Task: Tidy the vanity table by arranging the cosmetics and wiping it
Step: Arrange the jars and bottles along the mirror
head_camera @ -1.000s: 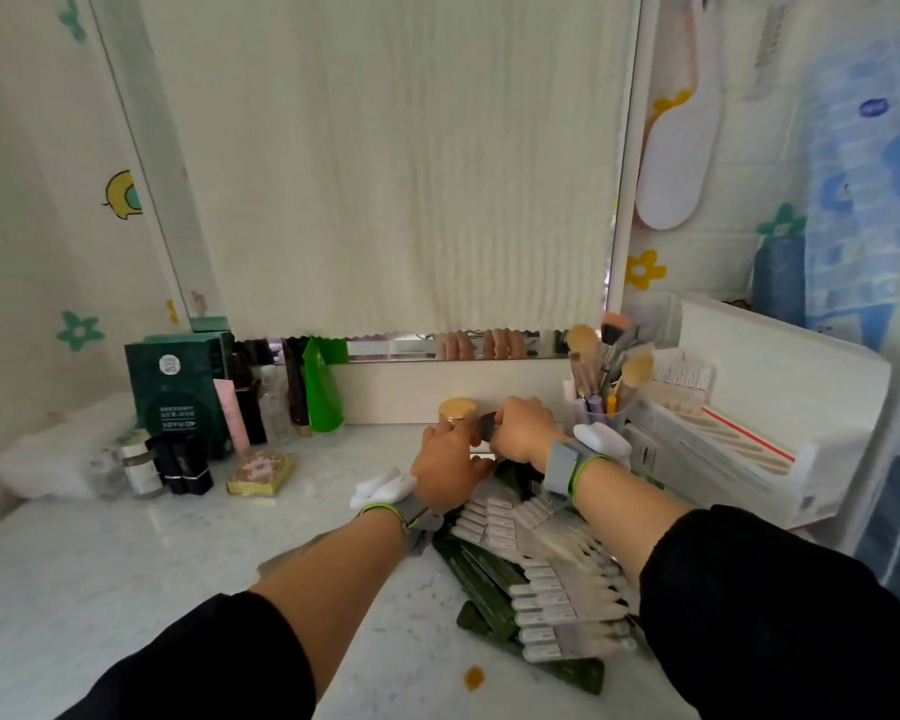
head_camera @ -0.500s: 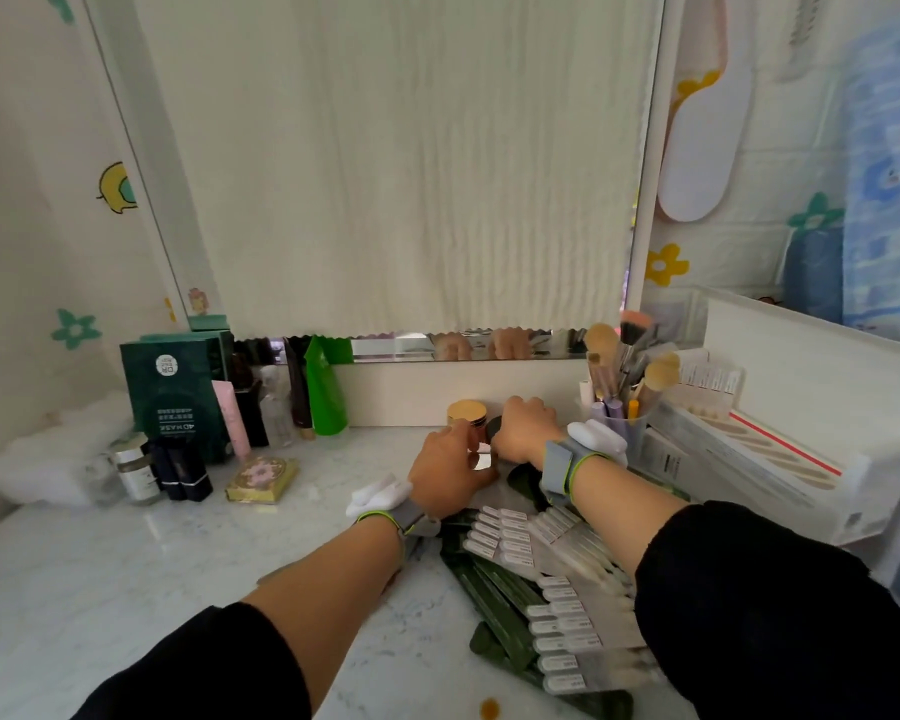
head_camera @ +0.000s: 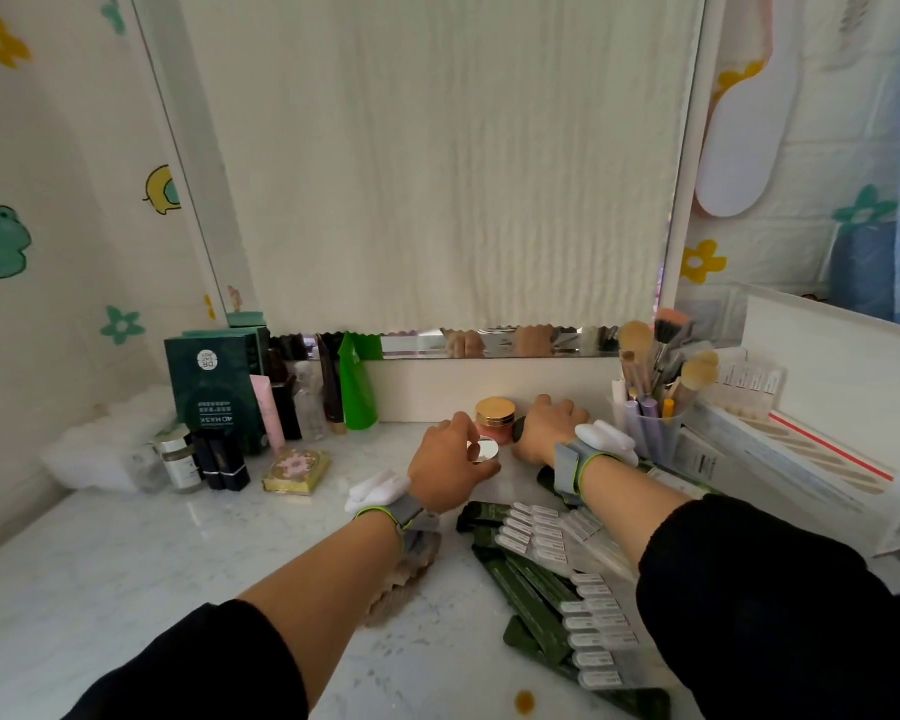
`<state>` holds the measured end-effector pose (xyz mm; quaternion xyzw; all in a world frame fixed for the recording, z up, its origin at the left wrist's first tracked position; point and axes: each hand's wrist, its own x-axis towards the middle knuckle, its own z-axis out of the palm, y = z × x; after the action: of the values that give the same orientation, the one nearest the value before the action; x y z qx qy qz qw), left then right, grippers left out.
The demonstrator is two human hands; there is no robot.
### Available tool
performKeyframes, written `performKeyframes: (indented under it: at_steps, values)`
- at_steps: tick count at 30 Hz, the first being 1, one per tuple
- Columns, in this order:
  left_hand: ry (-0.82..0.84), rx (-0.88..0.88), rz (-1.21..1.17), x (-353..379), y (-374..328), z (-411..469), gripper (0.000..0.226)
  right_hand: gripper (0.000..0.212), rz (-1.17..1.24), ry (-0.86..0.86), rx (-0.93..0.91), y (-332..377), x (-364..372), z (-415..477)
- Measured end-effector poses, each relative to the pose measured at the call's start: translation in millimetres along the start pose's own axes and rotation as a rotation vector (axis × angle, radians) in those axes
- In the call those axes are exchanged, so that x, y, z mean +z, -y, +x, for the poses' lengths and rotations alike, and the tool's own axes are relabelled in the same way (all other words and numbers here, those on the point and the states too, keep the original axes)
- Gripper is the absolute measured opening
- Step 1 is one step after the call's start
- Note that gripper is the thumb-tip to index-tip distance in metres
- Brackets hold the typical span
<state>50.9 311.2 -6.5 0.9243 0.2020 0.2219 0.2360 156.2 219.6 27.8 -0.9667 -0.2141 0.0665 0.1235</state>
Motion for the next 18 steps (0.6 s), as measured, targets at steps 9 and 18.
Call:
performKeyframes:
  at_steps: [9, 18]
  values:
    - [-0.046, -0.051, 0.002, -19.4, 9.1, -18.2, 0.036, 0.076, 0.023, -0.042, -0.139, 16.7, -8.9, -36.9]
    - [-0.077, -0.126, 0.127, -55.1, 52.0, -31.3, 0.038, 0.077, 0.119, 0.062, -0.292, 67.9, 9.2, -51.2]
